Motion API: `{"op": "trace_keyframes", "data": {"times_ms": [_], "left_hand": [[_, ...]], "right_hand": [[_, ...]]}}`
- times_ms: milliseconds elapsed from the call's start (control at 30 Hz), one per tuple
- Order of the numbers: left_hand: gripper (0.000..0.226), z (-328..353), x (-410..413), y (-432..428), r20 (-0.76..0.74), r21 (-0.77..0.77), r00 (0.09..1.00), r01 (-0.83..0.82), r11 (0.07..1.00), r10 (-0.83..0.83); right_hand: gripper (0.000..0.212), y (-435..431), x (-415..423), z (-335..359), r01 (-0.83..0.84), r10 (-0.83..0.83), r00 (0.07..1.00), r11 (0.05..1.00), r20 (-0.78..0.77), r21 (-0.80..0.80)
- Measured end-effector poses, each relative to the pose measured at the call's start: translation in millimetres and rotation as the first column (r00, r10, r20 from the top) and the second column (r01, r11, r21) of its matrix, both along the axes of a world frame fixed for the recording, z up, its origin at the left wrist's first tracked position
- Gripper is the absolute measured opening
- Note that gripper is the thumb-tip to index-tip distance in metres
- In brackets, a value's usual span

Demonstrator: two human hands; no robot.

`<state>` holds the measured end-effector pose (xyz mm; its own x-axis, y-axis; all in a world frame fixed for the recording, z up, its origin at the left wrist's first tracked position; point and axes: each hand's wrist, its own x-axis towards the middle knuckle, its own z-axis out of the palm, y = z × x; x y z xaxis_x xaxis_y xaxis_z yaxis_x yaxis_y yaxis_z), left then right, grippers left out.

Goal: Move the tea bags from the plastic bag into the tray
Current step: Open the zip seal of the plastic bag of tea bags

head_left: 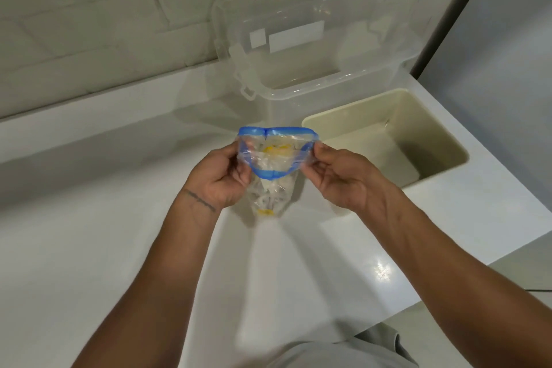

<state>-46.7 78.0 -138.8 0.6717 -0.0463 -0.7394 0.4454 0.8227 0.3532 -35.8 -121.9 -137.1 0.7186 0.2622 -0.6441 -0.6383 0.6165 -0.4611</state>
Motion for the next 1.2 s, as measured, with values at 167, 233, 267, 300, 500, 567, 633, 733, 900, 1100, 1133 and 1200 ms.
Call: {"op": "trace_keyframes", "data": {"times_ms": [167,233,267,300,500,567,633,733,900,1100,1133,1200], "left_hand": [[0.010,-3.8,3.2,0.0,0.052,0.079,0.969,0.237,0.968,-0.241],[0.015,1.5,-0.4,-1.9,0.027,0.197,0.937,0.337,0.921,-0.349],[0.017,4.0,-1.3,-3.1,0.003,0.265,0.925,0.366,0.892,-0.380],[0.019,4.7,-1.0,-3.5,-0.030,0.335,0.919,0.379,0.863,-0.392],[0.030,3.1,-1.5,2.9,-0.085,0.397,0.936,0.348,0.850,-0.343],[0.029,2.4,-5.8,-2.4,-0.122,0.449,0.910,0.407,0.795,-0.396],[0.026,3.1,-10.4,-9.2,-0.146,0.534,0.879,0.456,0.712,-0.453],[0.011,-2.0,-14.2,-15.9,-0.115,0.766,0.855,0.400,0.504,-0.505],[0.046,-21.0,-12.9,-11.5,-0.287,0.892,0.772,0.000,-0.452,-0.567],[0.033,-30.3,0.7,-7.3,-0.052,0.996,0.848,0.085,0.040,-0.528],[0.033,-27.4,2.9,-9.8,0.021,0.926,0.894,0.151,0.345,-0.448],[0.024,-21.1,5.3,-15.4,0.053,0.547,0.944,0.244,0.801,-0.324]], "right_hand": [[0.020,8.5,6.4,4.7,-0.023,0.024,1.000,0.998,-0.017,0.064],[0.018,11.4,6.1,4.9,-0.110,0.110,0.994,0.993,-0.004,0.045],[0.016,14.8,5.0,4.0,-0.150,0.150,0.989,0.988,0.007,0.023],[0.016,18.4,3.0,1.4,-0.173,0.173,0.985,0.985,0.016,-0.019],[0.022,28.4,-6.5,-18.5,-0.123,0.144,0.985,0.971,0.093,-0.202],[0.027,20.1,-0.6,-22.1,-0.057,0.078,0.993,0.973,0.086,-0.223],[0.025,11.0,5.2,-24.5,-0.028,0.055,0.994,0.968,0.099,-0.251],[0.024,5.4,2.2,-26.2,-0.119,0.166,0.978,0.940,0.126,-0.319],[0.021,10.8,-5.2,-29.5,-0.174,0.251,0.961,0.876,0.118,-0.450],[0.028,10.1,-4.7,-35.4,-0.165,0.215,0.971,0.915,0.100,-0.368],[0.034,11.6,-7.2,-35.8,-0.184,0.216,0.973,0.935,0.076,-0.303],[0.049,17.0,-11.0,-43.1,-0.215,0.228,0.973,0.958,0.047,-0.192]]}}
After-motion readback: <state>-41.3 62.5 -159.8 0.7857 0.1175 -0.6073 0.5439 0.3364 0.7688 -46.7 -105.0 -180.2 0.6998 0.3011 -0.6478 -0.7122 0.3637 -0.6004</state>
